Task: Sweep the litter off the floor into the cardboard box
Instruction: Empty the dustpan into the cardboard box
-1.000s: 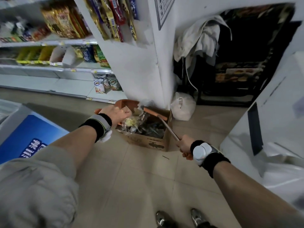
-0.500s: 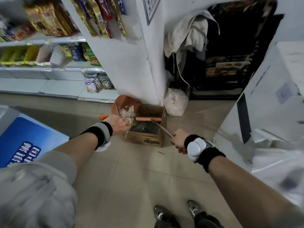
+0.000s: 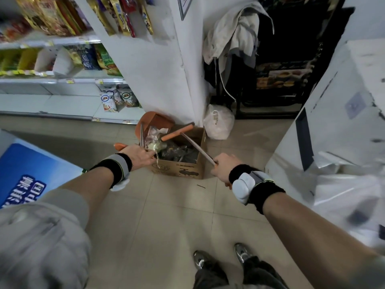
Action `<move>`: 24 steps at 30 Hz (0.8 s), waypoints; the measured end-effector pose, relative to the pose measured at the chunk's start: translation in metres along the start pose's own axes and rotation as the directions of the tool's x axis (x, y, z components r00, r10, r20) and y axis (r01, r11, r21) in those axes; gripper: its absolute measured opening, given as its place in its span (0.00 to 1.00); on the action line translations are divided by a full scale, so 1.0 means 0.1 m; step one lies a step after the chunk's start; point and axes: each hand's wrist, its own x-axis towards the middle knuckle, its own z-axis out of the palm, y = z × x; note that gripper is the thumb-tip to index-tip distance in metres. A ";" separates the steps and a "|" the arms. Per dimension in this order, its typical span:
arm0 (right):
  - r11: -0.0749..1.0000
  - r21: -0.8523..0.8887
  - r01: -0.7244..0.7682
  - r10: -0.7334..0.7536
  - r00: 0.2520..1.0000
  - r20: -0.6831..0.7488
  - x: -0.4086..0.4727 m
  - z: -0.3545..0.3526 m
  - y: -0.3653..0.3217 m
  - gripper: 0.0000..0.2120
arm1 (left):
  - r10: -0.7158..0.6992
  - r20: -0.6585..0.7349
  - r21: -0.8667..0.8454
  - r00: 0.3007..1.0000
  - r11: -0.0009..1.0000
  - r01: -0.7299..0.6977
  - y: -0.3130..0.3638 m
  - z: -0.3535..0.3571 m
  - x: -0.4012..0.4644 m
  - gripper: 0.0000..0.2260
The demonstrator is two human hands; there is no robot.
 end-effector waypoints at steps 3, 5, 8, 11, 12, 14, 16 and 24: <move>0.994 -0.113 0.014 -0.022 0.997 -0.074 -0.01 -0.03 -0.08 0.14 | -0.010 -0.013 0.007 1.000 1.000 0.010 -0.01 -0.02 -0.05 0.20; 0.989 -0.147 0.017 -0.032 0.995 -0.099 -0.01 -0.02 -0.12 0.15 | -0.007 -0.021 0.023 1.000 1.000 0.007 0.00 -0.01 -0.05 0.20; 0.992 -0.128 0.016 -0.028 0.996 -0.089 -0.01 0.04 -0.15 0.17 | -0.009 -0.026 0.015 1.000 1.000 0.010 0.03 0.00 -0.04 0.19; 0.997 -0.074 0.025 -0.030 0.997 -0.074 0.00 0.13 -0.21 0.15 | -0.032 -0.063 -0.008 0.997 0.999 0.031 0.09 0.08 -0.02 0.18; 0.998 -0.055 0.031 -0.034 0.997 -0.066 0.02 0.17 -0.23 0.15 | -0.039 -0.065 -0.011 0.997 0.999 0.038 0.11 0.09 0.00 0.18; 0.998 -0.041 0.041 -0.043 0.998 -0.040 0.08 0.31 -0.29 0.14 | -0.046 -0.059 -0.033 0.997 0.998 0.044 0.15 0.10 0.00 0.19; 0.997 -0.056 0.047 -0.048 0.999 -0.016 0.14 0.49 -0.33 0.14 | -0.055 -0.070 -0.052 0.996 0.997 0.051 0.17 0.13 -0.01 0.20; 0.987 -0.120 -0.109 0.107 0.994 -0.019 0.17 0.63 -0.04 0.16 | -0.064 -0.027 -0.080 0.998 0.995 0.061 0.04 0.30 -0.22 0.16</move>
